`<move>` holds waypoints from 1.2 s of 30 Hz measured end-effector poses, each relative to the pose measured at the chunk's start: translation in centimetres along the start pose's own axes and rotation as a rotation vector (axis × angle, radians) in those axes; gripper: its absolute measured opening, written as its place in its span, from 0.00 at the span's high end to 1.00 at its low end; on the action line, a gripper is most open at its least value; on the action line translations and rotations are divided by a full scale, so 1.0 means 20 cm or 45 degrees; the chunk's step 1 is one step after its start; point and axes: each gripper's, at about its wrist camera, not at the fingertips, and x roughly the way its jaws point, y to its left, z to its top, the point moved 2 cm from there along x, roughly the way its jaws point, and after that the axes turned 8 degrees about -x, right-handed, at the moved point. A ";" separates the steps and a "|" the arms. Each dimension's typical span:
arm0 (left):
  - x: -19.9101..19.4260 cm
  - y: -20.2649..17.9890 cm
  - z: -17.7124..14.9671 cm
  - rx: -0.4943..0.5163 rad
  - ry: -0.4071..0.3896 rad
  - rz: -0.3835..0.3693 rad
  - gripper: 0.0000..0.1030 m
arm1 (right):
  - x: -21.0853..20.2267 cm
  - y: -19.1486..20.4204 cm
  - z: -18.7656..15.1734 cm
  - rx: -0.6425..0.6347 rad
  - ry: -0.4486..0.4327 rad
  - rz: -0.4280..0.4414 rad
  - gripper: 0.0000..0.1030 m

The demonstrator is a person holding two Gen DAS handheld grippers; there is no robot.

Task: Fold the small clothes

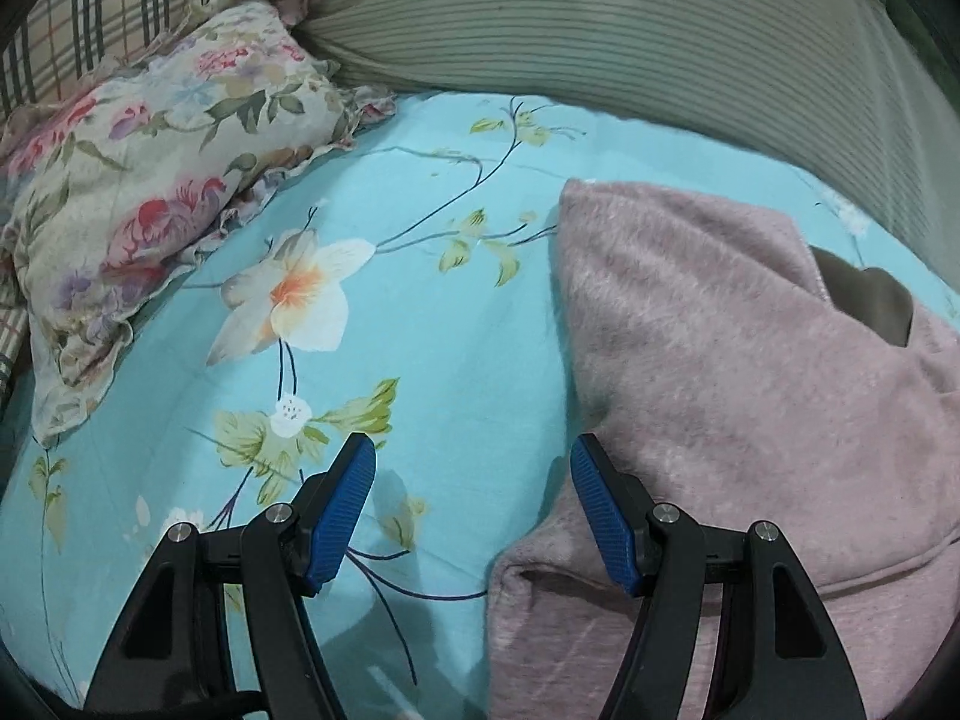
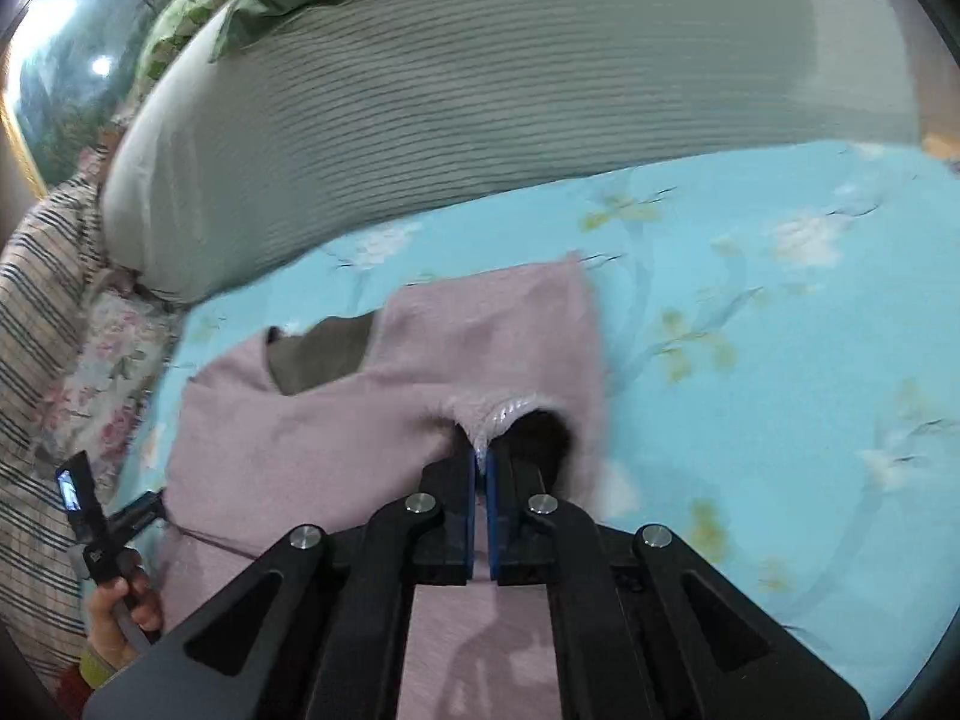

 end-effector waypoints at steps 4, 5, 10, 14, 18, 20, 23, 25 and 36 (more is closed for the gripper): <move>0.02 0.02 0.00 -0.037 0.017 0.004 0.34 | 0.13 -0.11 -0.06 0.019 0.153 -0.133 0.88; 0.02 0.02 0.00 -0.037 0.016 0.003 0.34 | 0.12 -0.13 -0.09 0.049 0.156 -0.180 0.85; 0.00 0.01 -0.02 -0.002 0.007 0.009 0.33 | -0.02 -0.04 -0.08 0.068 -0.065 -0.126 0.84; 0.00 0.00 -0.04 0.005 0.000 0.023 0.33 | 0.13 0.17 -0.07 -0.045 0.023 0.130 0.60; -0.01 -0.02 -0.05 0.031 -0.031 0.069 0.30 | 0.36 0.03 -0.16 0.020 0.216 -0.104 0.65; -0.01 -0.01 -0.05 0.033 -0.035 0.076 0.29 | 0.32 -0.07 -0.20 0.097 0.168 -0.084 0.79; 0.00 0.01 -0.05 0.008 -0.018 0.047 0.27 | 0.16 -0.08 -0.23 0.127 0.119 -0.089 0.76; -0.01 0.03 -0.04 -0.002 0.000 0.014 0.27 | 0.01 -0.04 -0.26 0.100 0.063 -0.081 0.66; -0.41 0.19 -0.36 0.017 0.090 -0.199 0.27 | -0.39 0.02 -0.68 0.128 0.039 0.076 0.42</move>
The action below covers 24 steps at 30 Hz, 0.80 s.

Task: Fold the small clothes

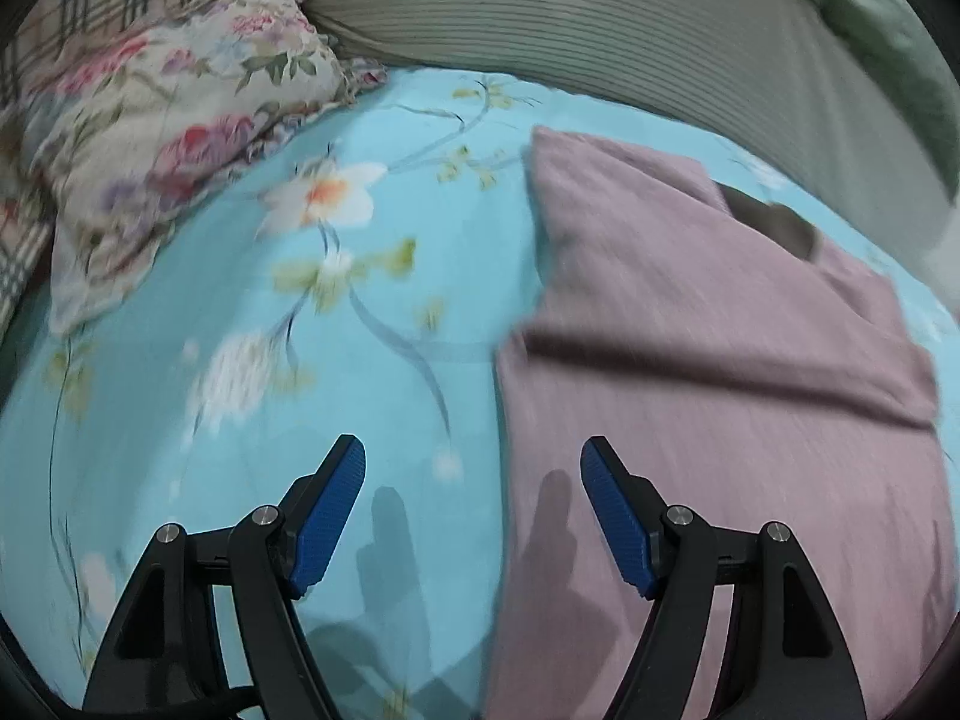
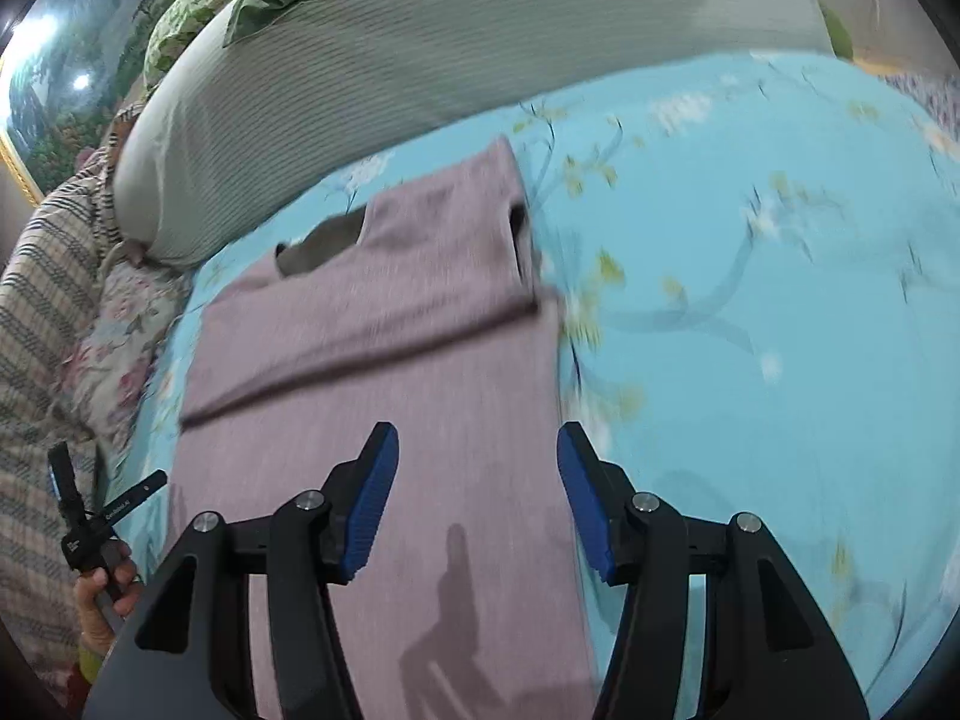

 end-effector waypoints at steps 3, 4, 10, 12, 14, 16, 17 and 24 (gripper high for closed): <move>-0.10 0.05 -0.14 0.007 0.046 -0.067 0.27 | -0.05 -0.05 -0.15 0.017 0.029 0.016 0.41; -0.12 0.06 -0.19 0.013 0.073 -0.089 0.27 | -0.07 -0.06 -0.18 0.025 0.036 0.017 0.41; -0.26 0.11 -0.47 0.070 0.185 -0.273 0.26 | -0.17 -0.18 -0.38 0.042 0.118 0.125 0.41; -0.33 0.12 -0.55 0.094 0.207 -0.351 0.24 | -0.21 -0.17 -0.44 0.032 0.141 0.219 0.41; -0.39 0.12 -0.64 0.129 0.220 -0.422 0.24 | -0.25 -0.14 -0.50 0.004 0.187 0.347 0.41; -0.45 0.13 -0.72 0.152 0.239 -0.482 0.24 | -0.28 -0.09 -0.59 -0.062 0.236 0.428 0.41; -0.47 0.14 -0.75 0.157 0.249 -0.507 0.24 | -0.30 -0.07 -0.62 -0.092 0.243 0.450 0.41; -0.58 0.20 -0.91 0.193 0.301 -0.626 0.27 | -0.37 -0.09 -0.80 -0.103 0.239 0.639 0.40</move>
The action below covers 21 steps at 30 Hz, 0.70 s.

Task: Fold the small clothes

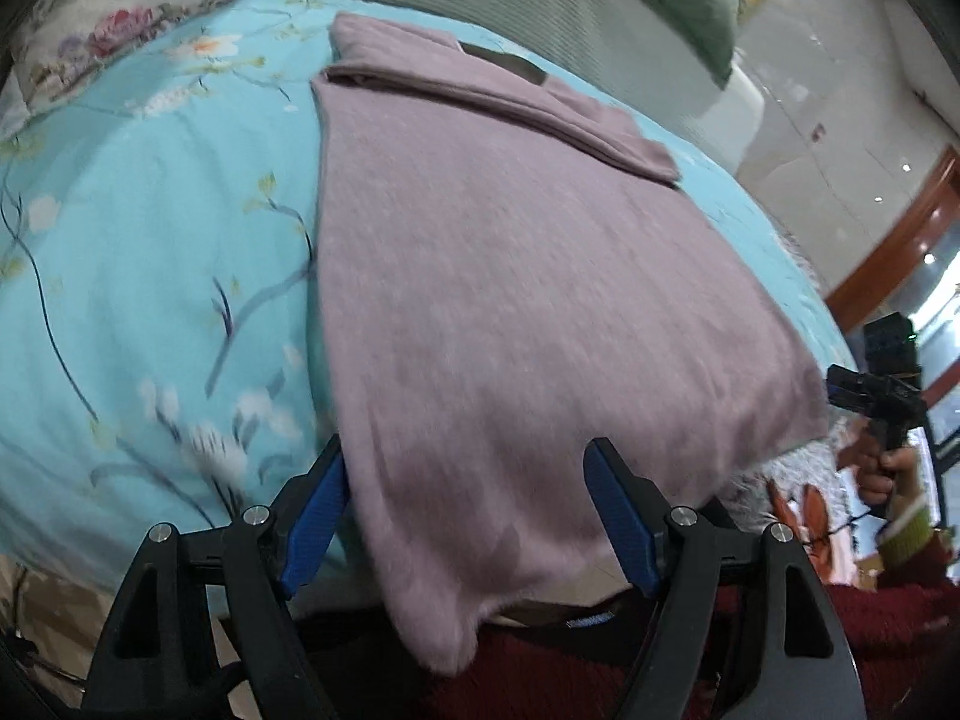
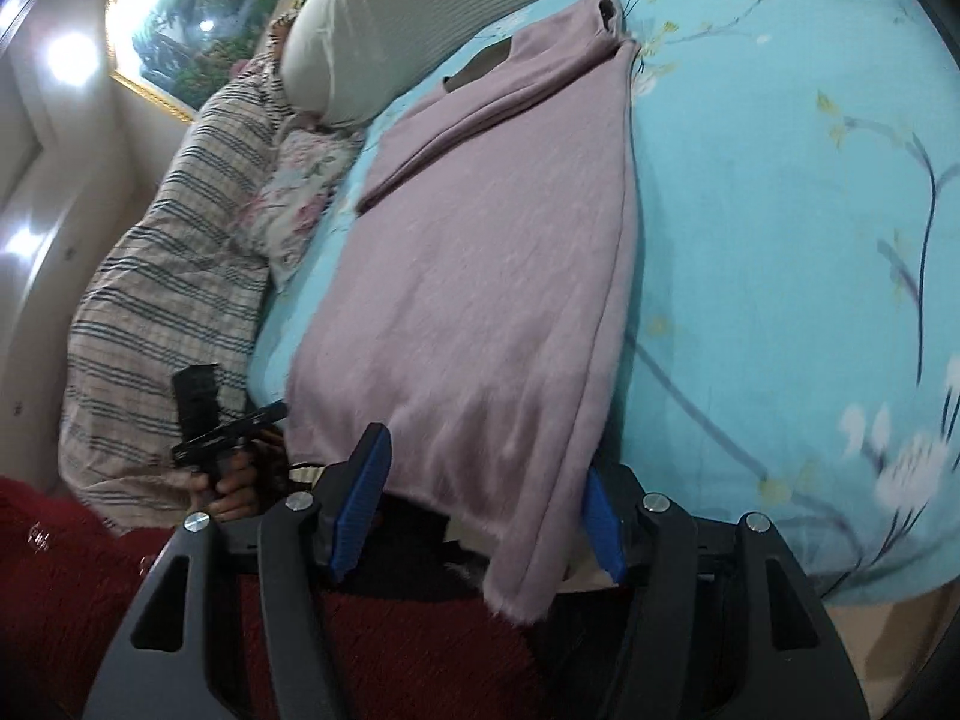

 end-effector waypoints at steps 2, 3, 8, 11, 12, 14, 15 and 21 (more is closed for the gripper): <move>0.00 0.01 -0.03 -0.009 0.039 -0.032 0.35 | 0.02 -0.02 0.00 0.007 -0.010 0.007 0.40; 0.01 0.02 -0.04 -0.011 0.055 -0.038 0.43 | 0.03 -0.03 0.00 0.027 -0.026 0.023 0.39; 0.05 0.07 -0.07 -0.024 0.113 -0.074 0.60 | 0.03 -0.02 -0.02 0.006 -0.082 0.071 0.31; 0.05 0.08 -0.07 -0.019 0.137 -0.094 0.65 | 0.03 0.01 -0.03 -0.041 -0.083 -0.011 0.38; 0.05 0.08 -0.08 -0.012 0.142 -0.093 0.69 | 0.03 0.00 -0.03 -0.038 -0.073 -0.037 0.52; 0.07 0.08 -0.08 0.008 0.152 -0.082 0.77 | 0.04 -0.03 -0.02 -0.022 -0.035 -0.069 0.85; 0.08 0.07 -0.08 0.014 0.152 -0.080 0.80 | 0.04 -0.03 -0.03 -0.010 -0.022 -0.079 0.92; 0.02 -0.03 -0.07 0.066 0.089 -0.076 0.92 | -0.08 0.06 0.02 -0.043 -0.189 0.076 0.93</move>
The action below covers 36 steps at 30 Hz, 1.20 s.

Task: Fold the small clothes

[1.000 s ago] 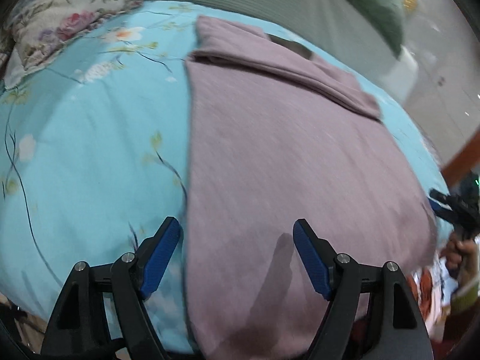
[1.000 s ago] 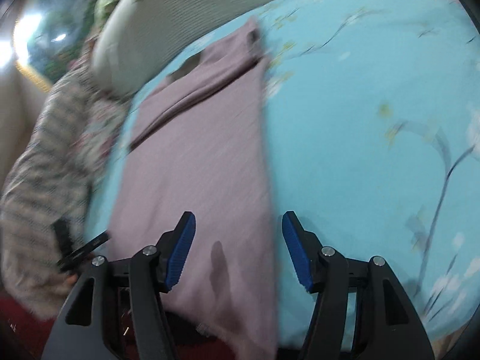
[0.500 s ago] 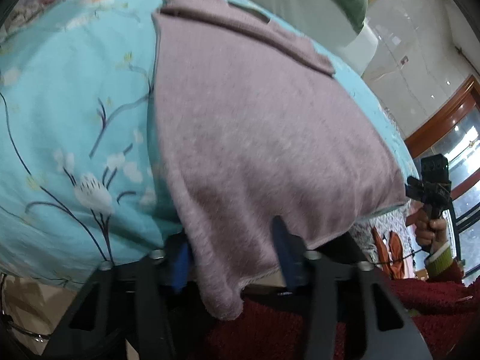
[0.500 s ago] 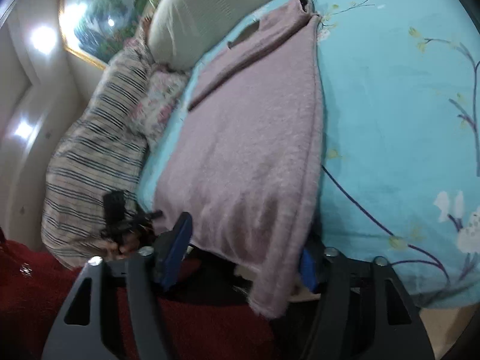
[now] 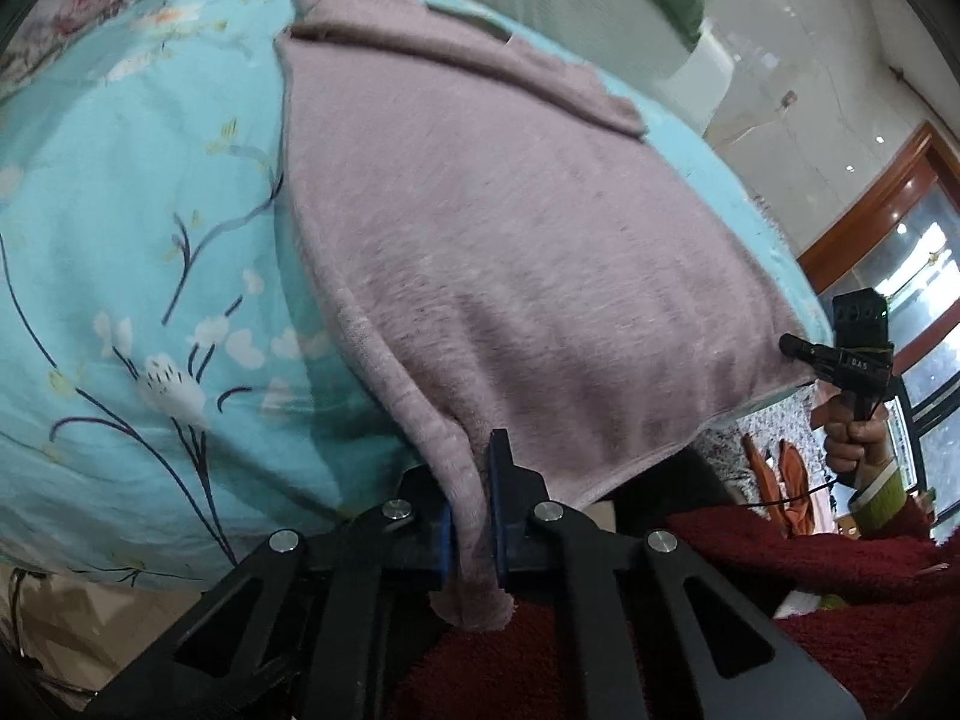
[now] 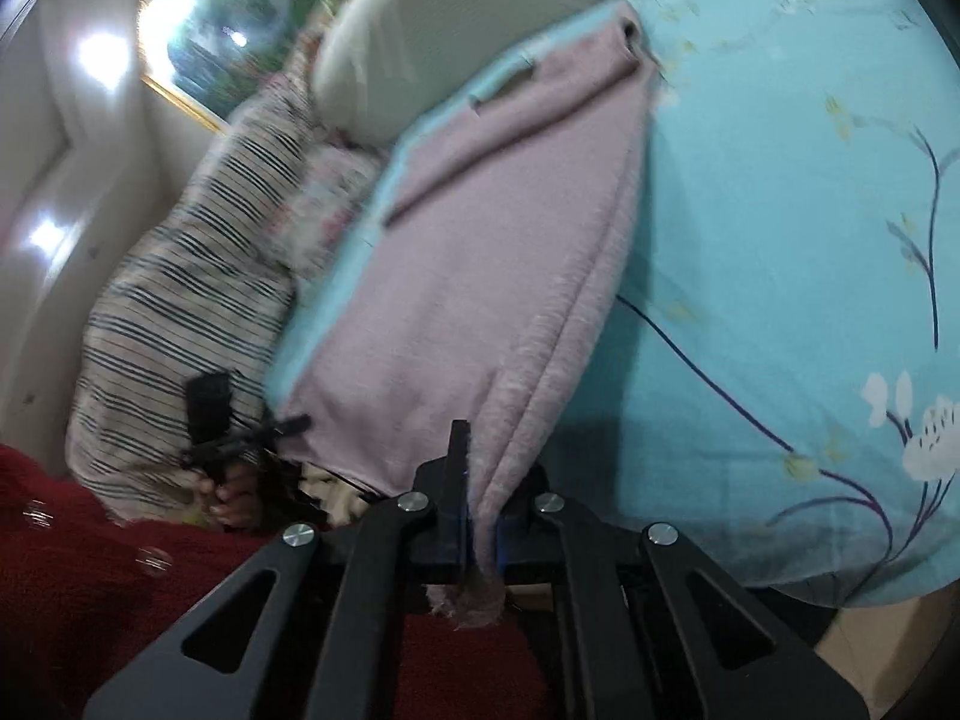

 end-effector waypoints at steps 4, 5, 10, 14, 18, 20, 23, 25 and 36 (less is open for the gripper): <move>-0.15 -0.06 0.05 -0.006 -0.111 -0.058 0.93 | -0.05 0.06 0.12 -0.018 -0.132 0.075 0.94; -0.18 -0.06 0.07 -0.018 -0.138 -0.078 0.93 | -0.05 0.07 0.15 -0.018 -0.158 0.085 0.94; -0.33 -0.08 0.26 -0.077 -0.317 -0.189 0.93 | -0.05 0.07 0.41 -0.054 -0.273 0.041 0.94; -0.37 -0.10 0.50 -0.102 -0.455 -0.213 0.96 | -0.01 0.01 0.67 -0.066 -0.354 -0.031 0.94; -0.37 -0.10 0.78 -0.119 -0.543 -0.158 0.96 | 0.09 -0.04 0.96 -0.099 -0.395 -0.157 0.94; -0.35 -0.10 0.96 -0.109 -0.569 -0.075 0.96 | 0.14 -0.06 1.09 -0.119 -0.397 -0.232 0.94; -0.31 -0.09 1.18 -0.109 -0.592 -0.002 0.96 | 0.26 -0.11 1.28 -0.135 -0.396 -0.336 0.94; -0.26 -0.08 1.33 -0.123 -0.601 0.057 0.96 | 0.36 -0.17 1.39 -0.142 -0.382 -0.405 0.94; 0.28 0.13 1.90 -0.198 -0.489 0.348 0.96 | 0.80 -0.67 1.66 -0.001 -0.260 -0.551 0.94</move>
